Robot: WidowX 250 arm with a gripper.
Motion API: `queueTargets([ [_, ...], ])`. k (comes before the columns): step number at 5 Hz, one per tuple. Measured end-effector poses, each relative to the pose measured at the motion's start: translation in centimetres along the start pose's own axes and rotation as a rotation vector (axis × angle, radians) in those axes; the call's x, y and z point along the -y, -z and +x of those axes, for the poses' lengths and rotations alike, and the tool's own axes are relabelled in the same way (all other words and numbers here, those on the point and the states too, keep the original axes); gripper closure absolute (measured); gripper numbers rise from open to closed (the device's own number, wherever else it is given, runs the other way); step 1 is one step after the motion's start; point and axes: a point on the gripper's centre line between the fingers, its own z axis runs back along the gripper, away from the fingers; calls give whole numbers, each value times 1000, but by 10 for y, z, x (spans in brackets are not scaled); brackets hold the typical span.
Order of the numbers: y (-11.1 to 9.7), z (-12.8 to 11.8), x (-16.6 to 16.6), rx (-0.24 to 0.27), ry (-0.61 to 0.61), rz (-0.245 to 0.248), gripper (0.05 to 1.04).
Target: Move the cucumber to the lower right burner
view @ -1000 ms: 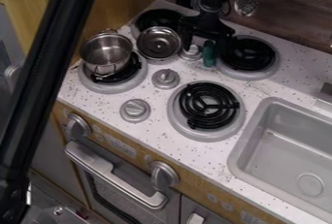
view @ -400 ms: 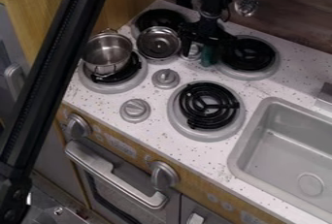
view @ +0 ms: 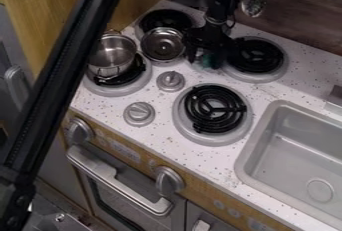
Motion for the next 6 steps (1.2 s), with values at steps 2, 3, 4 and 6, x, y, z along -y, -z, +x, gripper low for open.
queueTargets([
  [2,-2,4,5,8,13,15,669],
  [3,-3,5,6,12,38,17,676],
  [4,-8,-1,4,21,91,55,686],
  [6,-58,-25,-7,97,85,91,690],
])
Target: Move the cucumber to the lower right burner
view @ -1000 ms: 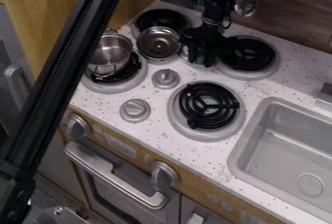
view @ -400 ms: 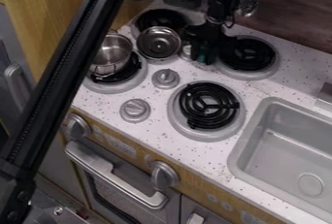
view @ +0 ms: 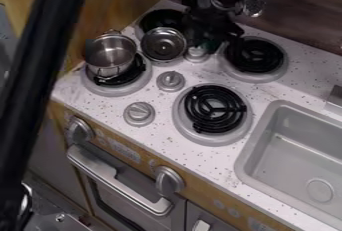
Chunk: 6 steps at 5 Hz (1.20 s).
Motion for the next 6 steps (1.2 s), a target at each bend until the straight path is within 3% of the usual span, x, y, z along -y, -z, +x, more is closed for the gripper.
queueTargets([
  [2,-5,-46,-1,-64,-33,-39,691],
  [4,-4,-62,21,-117,51,-181,712],
  [5,-1,-67,31,-177,101,-235,712],
  [6,0,-72,35,-207,119,-252,712],
])
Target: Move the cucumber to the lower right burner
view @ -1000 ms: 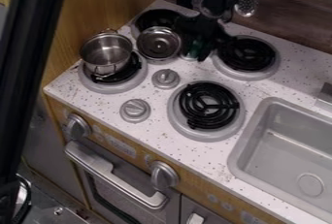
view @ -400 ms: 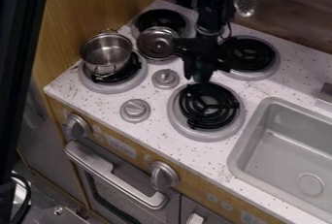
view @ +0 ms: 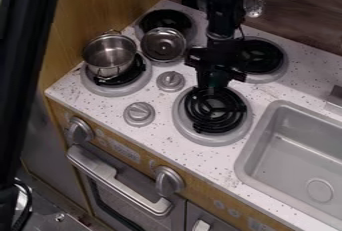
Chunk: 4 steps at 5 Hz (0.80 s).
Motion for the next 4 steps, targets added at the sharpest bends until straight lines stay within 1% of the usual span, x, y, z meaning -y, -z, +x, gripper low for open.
queueTargets([
  [1,8,-3,4,-34,17,-5,712],
  [2,10,-1,6,-45,19,-14,650],
  [3,19,-2,7,-64,15,-23,334],
  [4,19,-2,7,-67,14,-21,97],
])
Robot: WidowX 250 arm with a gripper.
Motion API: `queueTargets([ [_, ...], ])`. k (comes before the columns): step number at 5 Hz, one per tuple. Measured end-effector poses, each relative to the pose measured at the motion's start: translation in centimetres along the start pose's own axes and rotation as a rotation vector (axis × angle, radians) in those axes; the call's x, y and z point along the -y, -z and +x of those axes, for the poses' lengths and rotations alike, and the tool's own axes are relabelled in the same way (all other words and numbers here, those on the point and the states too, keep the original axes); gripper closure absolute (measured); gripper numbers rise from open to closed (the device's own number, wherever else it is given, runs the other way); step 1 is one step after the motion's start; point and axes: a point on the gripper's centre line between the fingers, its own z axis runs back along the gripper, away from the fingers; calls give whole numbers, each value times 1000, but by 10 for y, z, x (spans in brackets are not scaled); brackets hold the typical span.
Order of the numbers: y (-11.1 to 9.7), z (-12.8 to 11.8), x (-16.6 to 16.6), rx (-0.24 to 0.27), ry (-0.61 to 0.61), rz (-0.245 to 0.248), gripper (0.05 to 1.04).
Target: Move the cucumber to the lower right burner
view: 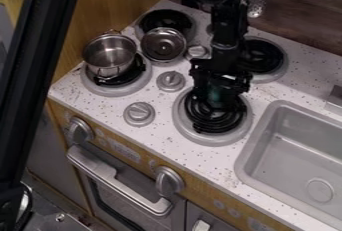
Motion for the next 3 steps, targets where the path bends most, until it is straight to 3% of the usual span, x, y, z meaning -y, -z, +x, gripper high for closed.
queueTargets([
  [2,-12,9,-5,33,-7,42,86],
  [3,-48,19,-7,112,-9,58,86],
])
